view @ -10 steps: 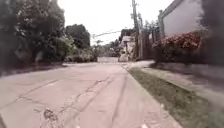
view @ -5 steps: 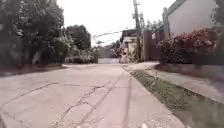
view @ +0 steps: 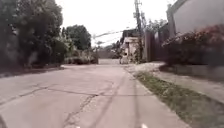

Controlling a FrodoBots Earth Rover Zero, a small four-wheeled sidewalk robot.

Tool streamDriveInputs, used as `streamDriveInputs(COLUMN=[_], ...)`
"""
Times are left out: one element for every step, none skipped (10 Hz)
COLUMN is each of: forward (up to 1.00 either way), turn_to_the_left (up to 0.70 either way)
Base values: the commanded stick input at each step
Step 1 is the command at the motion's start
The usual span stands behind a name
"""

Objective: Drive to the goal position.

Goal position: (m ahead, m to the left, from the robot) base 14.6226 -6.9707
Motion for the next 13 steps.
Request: streamDriveInputs(forward=[1.00,1.00,1.00,1.00,1.00,1.00,1.00,1.00,1.00,1.00,1.00,1.00,1.00], turn_to_the_left=[0.00,0.00,0.00,-0.02,-0.12,-0.13,-0.02,-0.01,0.00,0.00,0.00,0.00,0.00])
